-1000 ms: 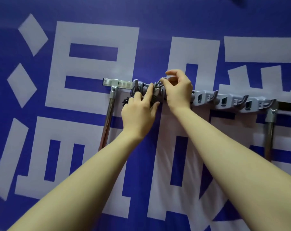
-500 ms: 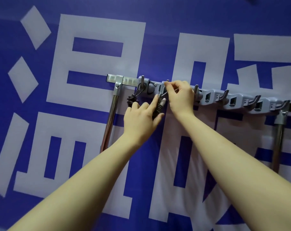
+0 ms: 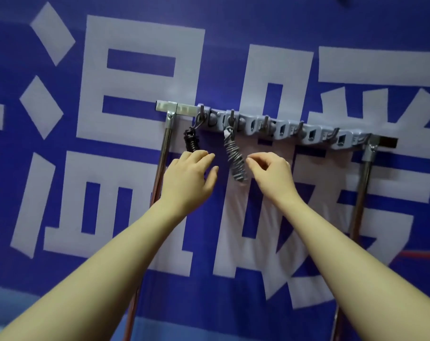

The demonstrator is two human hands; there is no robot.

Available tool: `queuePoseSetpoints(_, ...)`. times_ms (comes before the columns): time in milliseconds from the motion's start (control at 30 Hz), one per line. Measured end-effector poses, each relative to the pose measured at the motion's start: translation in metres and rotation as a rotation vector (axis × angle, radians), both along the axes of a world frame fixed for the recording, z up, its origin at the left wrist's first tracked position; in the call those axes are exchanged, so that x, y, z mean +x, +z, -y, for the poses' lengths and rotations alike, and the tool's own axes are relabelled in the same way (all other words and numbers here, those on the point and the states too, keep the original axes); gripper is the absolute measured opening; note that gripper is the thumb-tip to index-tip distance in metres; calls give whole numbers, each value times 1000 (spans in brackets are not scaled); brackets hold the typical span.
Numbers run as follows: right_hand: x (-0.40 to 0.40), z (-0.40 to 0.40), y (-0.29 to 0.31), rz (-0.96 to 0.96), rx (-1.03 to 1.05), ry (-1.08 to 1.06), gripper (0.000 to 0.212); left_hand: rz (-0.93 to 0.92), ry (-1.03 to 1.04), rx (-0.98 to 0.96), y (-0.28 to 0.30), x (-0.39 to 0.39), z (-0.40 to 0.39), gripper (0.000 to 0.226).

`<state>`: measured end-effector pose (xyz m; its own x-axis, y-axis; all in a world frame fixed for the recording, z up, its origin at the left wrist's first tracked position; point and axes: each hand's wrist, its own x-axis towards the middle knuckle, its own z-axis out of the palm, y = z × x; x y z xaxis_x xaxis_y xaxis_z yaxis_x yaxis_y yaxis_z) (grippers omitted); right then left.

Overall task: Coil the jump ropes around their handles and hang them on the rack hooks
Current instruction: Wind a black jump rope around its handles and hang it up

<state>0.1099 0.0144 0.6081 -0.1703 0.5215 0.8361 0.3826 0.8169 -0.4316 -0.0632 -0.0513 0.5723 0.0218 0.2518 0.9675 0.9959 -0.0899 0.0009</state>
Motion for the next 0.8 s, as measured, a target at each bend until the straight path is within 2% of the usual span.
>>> queuePoseSetpoints(133,31,32,-53,125,-18,-57,22,50,-46,-195,-34,25,38,49)
queuePoseSetpoints(300,62,60,-132,210,-62,-79,23,97,-102,-303,-105,53,64,39)
queuePoseSetpoints(667,99,52,-312,322,-418,-101,19,341,-127,-715,-295,100,55,38)
queuePoseSetpoints(800,109,37,-384,460,-519,-108,20,402,-141,-860,-372,112,44,37)
